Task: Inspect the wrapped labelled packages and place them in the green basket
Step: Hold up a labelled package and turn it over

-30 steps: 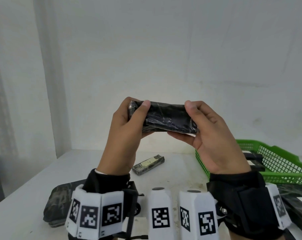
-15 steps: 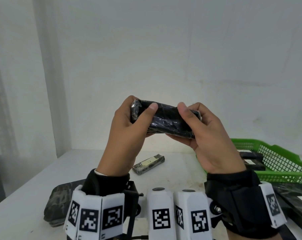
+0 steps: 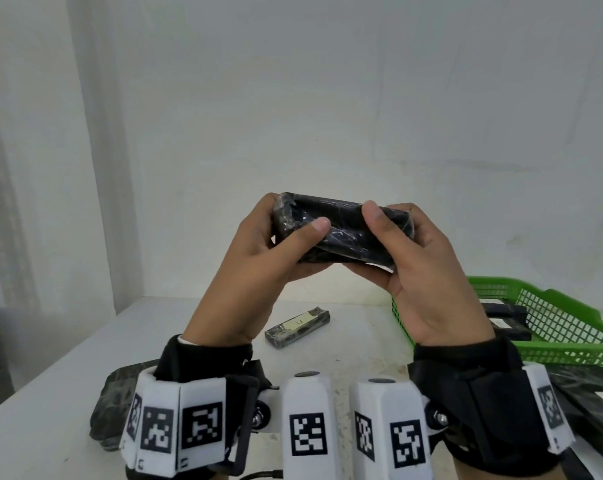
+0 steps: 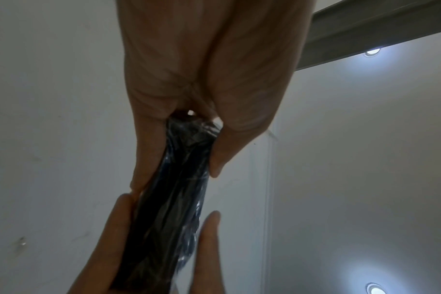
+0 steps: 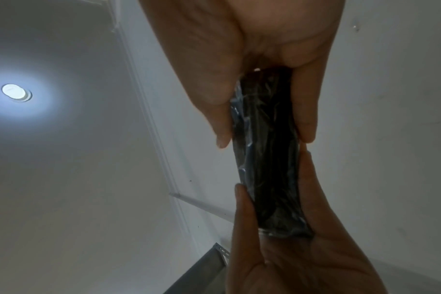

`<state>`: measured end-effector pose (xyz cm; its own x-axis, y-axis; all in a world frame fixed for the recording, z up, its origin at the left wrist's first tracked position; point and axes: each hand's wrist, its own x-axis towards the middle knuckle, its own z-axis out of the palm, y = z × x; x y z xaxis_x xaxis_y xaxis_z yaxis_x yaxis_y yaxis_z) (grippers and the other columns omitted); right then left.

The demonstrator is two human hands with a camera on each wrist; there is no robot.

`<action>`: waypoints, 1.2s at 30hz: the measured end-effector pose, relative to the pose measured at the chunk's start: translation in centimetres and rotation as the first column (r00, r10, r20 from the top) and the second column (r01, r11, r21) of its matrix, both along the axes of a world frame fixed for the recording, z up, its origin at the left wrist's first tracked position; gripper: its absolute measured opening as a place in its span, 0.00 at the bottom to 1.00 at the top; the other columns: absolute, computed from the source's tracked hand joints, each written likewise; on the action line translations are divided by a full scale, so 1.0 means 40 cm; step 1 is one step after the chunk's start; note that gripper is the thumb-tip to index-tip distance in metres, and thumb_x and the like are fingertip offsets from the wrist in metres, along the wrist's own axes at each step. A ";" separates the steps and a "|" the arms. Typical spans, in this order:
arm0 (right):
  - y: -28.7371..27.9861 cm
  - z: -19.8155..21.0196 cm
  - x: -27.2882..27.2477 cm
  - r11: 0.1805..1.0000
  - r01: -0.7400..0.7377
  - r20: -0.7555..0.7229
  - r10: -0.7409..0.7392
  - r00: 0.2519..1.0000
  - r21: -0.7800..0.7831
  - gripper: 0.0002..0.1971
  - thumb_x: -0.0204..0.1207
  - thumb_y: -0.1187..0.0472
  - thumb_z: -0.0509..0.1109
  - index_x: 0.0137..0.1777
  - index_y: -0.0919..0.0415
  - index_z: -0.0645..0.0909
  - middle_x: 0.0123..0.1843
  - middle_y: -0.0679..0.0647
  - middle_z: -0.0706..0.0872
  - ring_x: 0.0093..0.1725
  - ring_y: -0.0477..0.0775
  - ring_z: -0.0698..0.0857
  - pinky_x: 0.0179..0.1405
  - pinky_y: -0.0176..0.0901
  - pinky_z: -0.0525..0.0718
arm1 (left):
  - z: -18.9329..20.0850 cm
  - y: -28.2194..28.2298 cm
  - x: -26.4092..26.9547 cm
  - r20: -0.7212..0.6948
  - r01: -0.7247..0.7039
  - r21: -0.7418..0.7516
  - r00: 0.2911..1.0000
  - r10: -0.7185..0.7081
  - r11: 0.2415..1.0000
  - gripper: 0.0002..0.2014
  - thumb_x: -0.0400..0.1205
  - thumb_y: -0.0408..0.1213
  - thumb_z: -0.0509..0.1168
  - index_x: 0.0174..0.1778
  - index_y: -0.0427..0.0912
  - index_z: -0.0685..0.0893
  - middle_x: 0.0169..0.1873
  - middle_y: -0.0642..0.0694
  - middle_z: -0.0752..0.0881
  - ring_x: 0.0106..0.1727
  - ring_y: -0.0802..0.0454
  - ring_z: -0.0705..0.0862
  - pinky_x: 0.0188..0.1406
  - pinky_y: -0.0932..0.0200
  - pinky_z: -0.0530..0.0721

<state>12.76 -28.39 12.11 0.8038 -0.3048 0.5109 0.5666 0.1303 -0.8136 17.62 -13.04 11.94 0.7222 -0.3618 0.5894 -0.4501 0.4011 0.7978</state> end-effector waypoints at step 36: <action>-0.022 0.003 -0.005 0.984 -0.168 -0.058 0.165 0.985 -0.064 0.19 0.67 0.54 0.72 0.57 0.58 0.85 0.51 0.56 0.89 0.53 0.54 0.89 0.56 0.51 0.89 | 0.008 0.023 0.004 0.115 -0.082 -0.074 0.989 0.090 0.994 0.10 0.73 0.31 0.61 0.41 0.51 0.82 0.57 0.41 0.74 0.44 0.56 0.81 0.46 0.62 0.82</action>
<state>12.55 -29.28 12.23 0.8667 -0.1301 0.4816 0.4978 0.1618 -0.8521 17.79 -12.10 12.26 0.6725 -0.2571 0.6940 -0.5750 0.4088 0.7087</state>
